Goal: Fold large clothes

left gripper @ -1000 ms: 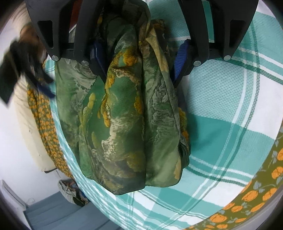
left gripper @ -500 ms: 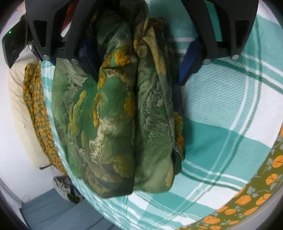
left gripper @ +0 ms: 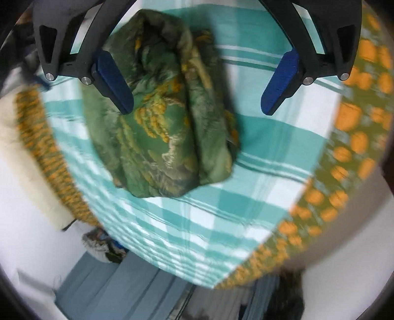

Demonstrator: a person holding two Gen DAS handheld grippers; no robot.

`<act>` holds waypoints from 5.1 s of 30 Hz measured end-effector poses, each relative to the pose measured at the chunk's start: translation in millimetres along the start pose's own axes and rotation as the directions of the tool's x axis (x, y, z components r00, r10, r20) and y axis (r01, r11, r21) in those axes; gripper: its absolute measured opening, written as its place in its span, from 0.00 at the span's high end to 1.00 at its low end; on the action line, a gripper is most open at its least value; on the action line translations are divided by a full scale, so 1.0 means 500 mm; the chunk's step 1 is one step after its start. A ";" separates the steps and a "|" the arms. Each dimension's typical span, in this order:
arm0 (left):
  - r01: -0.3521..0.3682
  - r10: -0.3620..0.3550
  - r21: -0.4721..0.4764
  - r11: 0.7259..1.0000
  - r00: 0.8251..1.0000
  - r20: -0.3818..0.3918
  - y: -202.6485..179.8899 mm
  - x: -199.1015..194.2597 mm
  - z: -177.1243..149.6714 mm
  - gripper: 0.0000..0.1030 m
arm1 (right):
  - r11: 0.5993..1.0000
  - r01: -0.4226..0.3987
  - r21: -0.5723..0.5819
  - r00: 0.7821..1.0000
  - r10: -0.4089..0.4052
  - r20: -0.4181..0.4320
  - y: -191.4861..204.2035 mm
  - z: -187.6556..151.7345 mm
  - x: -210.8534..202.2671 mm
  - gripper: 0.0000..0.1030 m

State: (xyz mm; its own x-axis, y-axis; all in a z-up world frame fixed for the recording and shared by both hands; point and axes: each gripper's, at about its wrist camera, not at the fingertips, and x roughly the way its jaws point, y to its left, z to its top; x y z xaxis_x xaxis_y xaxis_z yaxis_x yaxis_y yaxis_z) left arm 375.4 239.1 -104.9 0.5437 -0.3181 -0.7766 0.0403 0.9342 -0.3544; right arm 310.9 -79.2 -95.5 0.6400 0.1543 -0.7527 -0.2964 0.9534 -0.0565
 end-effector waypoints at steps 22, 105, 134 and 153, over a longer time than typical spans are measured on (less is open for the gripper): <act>0.231 -0.252 -0.135 0.963 0.954 -0.161 0.027 0.104 0.029 0.02 | 0.978 -0.109 0.176 0.994 0.109 0.011 -0.140 -0.013 0.027 0.23; -0.368 0.301 0.125 0.921 0.879 0.370 -0.293 -0.067 -0.013 0.00 | 0.957 0.192 0.216 0.955 -0.233 0.183 -0.229 0.048 -0.106 0.00; -0.343 0.302 0.111 0.933 0.911 0.279 -0.442 -0.151 -0.121 0.00 | 0.929 0.322 0.182 0.931 -0.345 0.117 -0.127 -0.032 -0.249 0.00; -0.390 0.348 0.090 0.917 0.887 0.302 -0.453 -0.194 -0.127 0.00 | 0.934 0.334 0.123 0.928 -0.349 0.130 -0.068 -0.013 -0.271 0.00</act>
State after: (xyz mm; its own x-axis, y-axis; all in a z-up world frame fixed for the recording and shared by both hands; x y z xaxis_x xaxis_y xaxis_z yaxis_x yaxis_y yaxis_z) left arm 260.3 48.1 17.8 0.7498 0.0915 -0.6553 -0.1000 0.9947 0.0246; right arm 229.8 -134.3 4.3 0.7896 -0.1559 -0.5935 0.0240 0.9743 -0.2240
